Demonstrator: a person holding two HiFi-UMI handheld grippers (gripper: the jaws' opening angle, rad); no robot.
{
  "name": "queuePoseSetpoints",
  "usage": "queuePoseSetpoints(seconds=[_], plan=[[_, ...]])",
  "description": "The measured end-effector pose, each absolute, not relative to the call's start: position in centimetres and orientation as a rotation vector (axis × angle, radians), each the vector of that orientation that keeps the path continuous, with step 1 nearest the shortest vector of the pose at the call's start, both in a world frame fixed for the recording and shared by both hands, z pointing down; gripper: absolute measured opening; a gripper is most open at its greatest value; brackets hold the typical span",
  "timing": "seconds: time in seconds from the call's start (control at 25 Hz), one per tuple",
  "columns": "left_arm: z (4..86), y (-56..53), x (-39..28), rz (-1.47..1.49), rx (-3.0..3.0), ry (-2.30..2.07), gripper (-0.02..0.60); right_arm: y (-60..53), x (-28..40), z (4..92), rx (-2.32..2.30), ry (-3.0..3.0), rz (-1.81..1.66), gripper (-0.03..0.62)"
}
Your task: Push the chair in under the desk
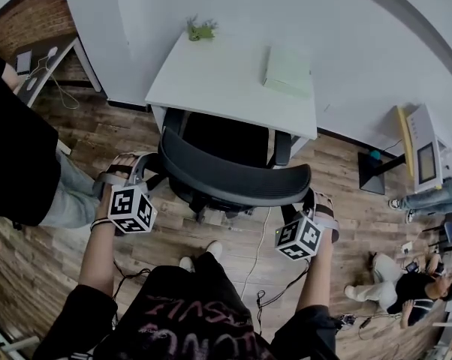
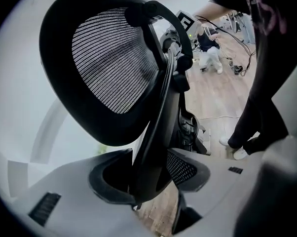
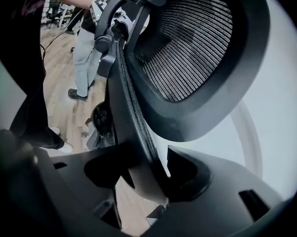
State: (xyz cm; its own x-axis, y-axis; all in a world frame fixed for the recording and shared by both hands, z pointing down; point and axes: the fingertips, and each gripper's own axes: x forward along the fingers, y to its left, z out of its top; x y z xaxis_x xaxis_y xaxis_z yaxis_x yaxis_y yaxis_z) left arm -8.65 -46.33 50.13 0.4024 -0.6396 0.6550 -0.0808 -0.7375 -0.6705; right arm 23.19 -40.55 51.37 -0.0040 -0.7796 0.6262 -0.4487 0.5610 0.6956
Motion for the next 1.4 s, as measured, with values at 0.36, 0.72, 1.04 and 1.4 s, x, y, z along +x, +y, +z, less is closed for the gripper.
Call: queuePoseSetpoints(seconds=[0.36, 0.72, 1.04, 1.4], plan=[[50.1, -51.1, -7.3, -1.358, -2.117, 0.661, 0.227, -46.1, 24.7, 51.4, 1.028, -1.660, -0.386, 0.262], [50.1, -55.3, -6.7, -1.365, -2.121, 0.681, 0.227, -51.0, 25.4, 51.3, 1.009, -1.668, -0.400, 0.262], [50.3, -59.4, -6.8, -1.370, -2.122, 0.683, 0.229, -54.8, 25.3, 51.4, 1.013, -1.671, -0.405, 0.262], [50.3, -64.1, -6.6, -1.356, -2.122, 0.682, 0.229, -59.4, 25.5, 51.4, 1.028, -1.661, -0.403, 0.263]])
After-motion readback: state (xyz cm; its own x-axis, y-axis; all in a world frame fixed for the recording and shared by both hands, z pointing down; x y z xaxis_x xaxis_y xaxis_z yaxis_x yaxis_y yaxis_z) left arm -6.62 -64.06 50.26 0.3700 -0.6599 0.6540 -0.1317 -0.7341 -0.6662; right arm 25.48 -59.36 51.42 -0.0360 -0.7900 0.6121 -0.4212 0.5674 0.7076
